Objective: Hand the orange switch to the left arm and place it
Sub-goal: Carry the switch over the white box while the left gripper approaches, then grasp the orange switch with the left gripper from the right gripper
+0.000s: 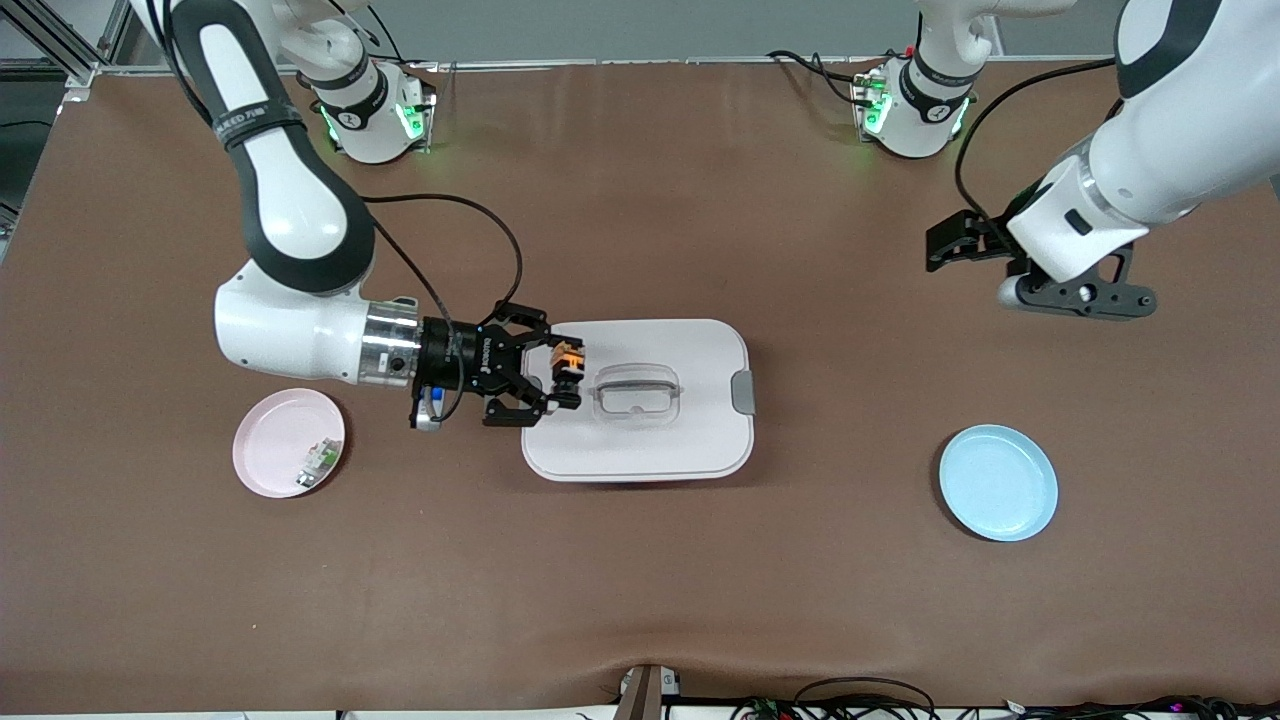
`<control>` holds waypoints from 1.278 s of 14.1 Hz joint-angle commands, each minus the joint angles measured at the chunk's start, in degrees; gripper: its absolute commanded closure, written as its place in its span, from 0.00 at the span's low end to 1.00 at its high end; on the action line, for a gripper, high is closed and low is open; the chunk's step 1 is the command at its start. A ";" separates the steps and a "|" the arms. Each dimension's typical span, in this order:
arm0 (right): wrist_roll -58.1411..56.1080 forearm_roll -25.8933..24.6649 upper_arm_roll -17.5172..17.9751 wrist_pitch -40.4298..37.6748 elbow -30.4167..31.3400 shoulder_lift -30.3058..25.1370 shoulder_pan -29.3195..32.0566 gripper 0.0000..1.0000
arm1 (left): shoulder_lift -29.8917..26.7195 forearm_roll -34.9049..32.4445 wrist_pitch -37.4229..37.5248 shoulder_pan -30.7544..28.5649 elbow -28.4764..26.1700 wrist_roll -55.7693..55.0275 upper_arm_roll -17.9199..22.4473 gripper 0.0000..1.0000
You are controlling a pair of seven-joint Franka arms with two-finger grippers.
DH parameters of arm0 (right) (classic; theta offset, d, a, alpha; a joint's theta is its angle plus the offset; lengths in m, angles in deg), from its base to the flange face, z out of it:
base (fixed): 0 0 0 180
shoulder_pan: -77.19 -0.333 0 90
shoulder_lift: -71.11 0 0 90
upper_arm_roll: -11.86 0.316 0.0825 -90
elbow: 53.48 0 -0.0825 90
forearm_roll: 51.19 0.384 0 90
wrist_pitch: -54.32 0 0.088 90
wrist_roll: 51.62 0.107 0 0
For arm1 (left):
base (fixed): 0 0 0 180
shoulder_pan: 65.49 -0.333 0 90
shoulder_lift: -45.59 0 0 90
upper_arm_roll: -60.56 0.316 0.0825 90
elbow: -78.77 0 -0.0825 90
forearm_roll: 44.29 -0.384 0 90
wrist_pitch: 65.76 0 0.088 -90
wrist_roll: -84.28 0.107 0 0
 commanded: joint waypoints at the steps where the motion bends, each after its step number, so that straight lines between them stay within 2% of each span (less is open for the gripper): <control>1: 5.13 2.77 -0.52 1.22 0.97 -1.71 -2.55 0.90 | 4.77 2.84 -0.01 2.11 6.24 -3.23 -0.24 0.00; 3: 5.23 5.75 -0.61 2.53 0.00 -1.62 -5.01 0.90 | 8.01 4.08 -1.24 3.86 9.84 -5.24 -0.24 0.00; 5: 5.23 7.17 -0.53 8.40 -0.35 -1.36 -7.73 0.90 | 11.01 4.17 -2.47 7.02 13.19 -11.72 -0.16 0.00; 11: 5.23 7.17 -0.61 12.56 -1.32 -1.09 -11.00 0.90 | 14.00 4.43 -10.64 13.80 14.08 -27.12 -0.59 0.00; 14: 5.23 7.09 -0.70 13.52 -1.67 -1.01 -11.70 0.90 | 14.36 4.43 -13.80 16.36 14.96 -27.15 -0.50 0.00; 18: 5.14 7.00 -0.70 13.88 -1.93 -0.92 -11.79 0.90 | 16.11 5.22 -20.74 18.20 14.87 -26.26 -2.44 0.00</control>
